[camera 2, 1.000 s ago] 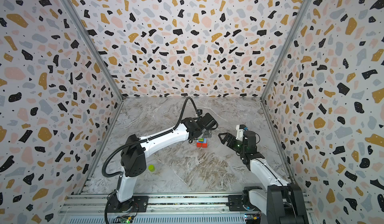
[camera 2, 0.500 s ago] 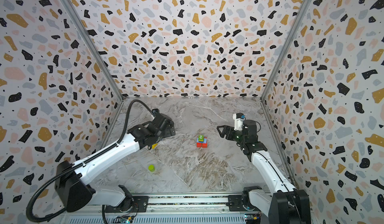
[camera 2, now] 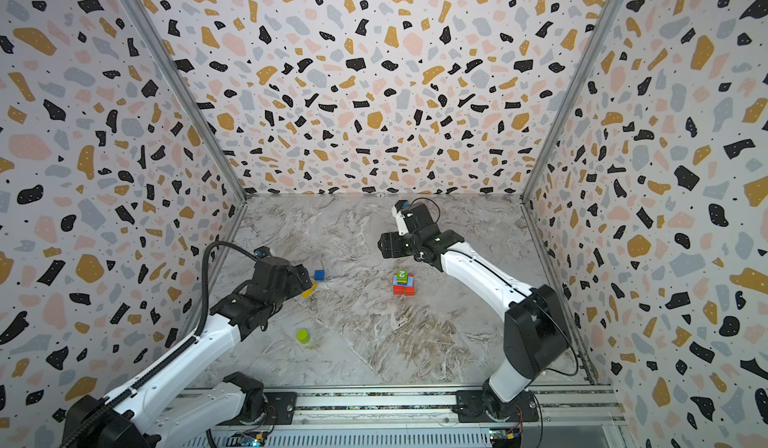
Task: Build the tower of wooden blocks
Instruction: 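Open the left gripper and withdraw it while the right arm reaches forward, then lower the right gripper over the small blue cube beside the yellow block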
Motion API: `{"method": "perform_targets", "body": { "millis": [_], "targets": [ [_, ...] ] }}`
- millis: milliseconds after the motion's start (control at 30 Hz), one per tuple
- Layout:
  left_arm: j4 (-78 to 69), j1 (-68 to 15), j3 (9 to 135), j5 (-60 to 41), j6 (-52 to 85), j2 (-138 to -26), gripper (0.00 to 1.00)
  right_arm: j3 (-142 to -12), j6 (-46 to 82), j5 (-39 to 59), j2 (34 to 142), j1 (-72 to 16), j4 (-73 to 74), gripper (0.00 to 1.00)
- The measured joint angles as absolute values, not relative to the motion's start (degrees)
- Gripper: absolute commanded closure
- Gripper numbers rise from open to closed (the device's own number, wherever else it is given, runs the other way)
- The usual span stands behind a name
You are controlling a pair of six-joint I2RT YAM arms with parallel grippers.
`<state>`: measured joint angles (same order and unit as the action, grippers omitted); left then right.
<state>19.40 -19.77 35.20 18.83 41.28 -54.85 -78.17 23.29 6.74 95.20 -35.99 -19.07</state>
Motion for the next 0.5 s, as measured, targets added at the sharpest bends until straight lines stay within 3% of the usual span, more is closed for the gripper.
{"method": "perform_targets", "body": {
  "millis": [233,500],
  "targets": [
    [10.3,-9.1,24.2,15.4,42.8,-50.8,0.00,-93.8,25.8,3.0,112.1,-42.8,-22.3,0.25],
    [1.0,-4.2,16.3,10.6,44.1,-53.8,0.00,-117.0,27.0,2.2,132.4,-49.8,-26.9,0.26]
  ]
}}
